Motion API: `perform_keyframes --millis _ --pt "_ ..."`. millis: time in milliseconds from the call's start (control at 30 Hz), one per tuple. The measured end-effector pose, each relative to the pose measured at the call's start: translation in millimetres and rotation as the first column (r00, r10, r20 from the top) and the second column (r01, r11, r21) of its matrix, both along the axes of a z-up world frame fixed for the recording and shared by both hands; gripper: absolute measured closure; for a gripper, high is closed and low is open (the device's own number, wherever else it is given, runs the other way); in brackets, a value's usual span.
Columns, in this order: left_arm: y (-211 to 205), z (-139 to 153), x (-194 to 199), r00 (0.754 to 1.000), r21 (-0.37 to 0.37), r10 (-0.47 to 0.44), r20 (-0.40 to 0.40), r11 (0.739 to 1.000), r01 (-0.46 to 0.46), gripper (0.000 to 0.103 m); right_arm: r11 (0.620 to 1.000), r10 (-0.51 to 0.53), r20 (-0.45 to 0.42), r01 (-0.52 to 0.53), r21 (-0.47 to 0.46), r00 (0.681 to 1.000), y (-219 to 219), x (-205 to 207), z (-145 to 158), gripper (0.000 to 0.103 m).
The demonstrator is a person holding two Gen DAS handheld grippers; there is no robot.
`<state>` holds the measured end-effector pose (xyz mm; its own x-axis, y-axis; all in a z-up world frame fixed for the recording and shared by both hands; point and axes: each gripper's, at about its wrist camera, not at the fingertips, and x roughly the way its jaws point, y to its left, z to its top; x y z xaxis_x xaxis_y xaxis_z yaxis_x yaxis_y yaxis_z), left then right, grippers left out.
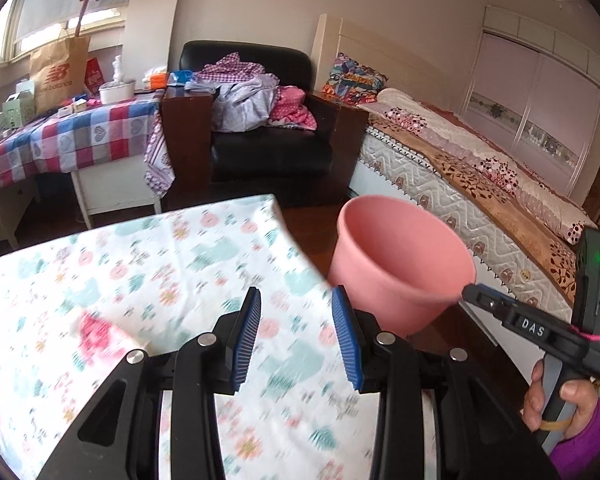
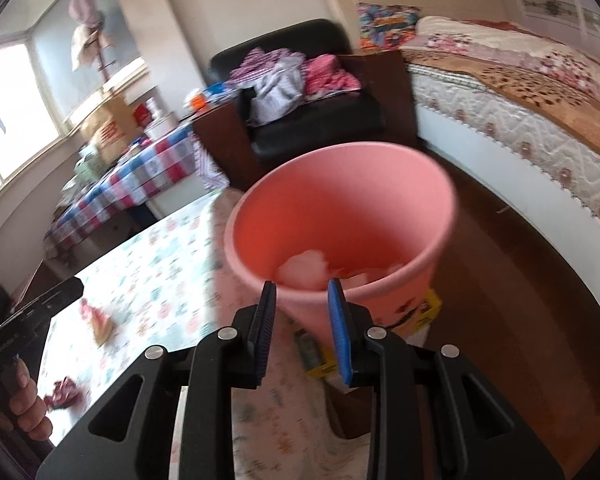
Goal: Collect trash
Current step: 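Move both open tools back over the table, then close the left tool on the red-white crumpled wrapper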
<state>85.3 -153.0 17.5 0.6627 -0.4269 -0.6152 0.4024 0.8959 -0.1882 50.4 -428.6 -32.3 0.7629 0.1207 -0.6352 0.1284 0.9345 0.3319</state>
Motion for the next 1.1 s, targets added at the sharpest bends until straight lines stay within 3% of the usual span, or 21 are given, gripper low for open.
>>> perform_keyframes --millis 200,333,600,833,1100 --pt "58 -5 -33 0.998 0.021 0.066 -0.017 0.998 -0.066 0.067 0.99 0.142 0.007 -0.142 -0.008 0.99 49 -4 3 0.076" --pt "99 -11 -54 0.991 0.034 0.127 -0.043 0.992 -0.126 0.051 0.973 0.23 0.001 -0.23 -0.002 0.973 84 -4 2 0.076" --pt "163 -26 -95 0.971 0.059 0.225 -0.081 0.973 -0.221 0.051 0.932 0.361 -0.021 -0.361 -0.01 0.932 139 -5 -4 0.076" --pt "180 -44 -106 0.964 0.079 0.24 -0.117 0.969 -0.232 0.051 0.899 0.436 -0.041 -0.437 -0.025 0.899 171 -9 -5 0.076" --pt "178 -55 -113 0.973 0.087 0.195 -0.126 0.979 -0.185 0.051 0.886 0.459 -0.064 -0.462 -0.04 0.886 185 -9 -8 0.076"
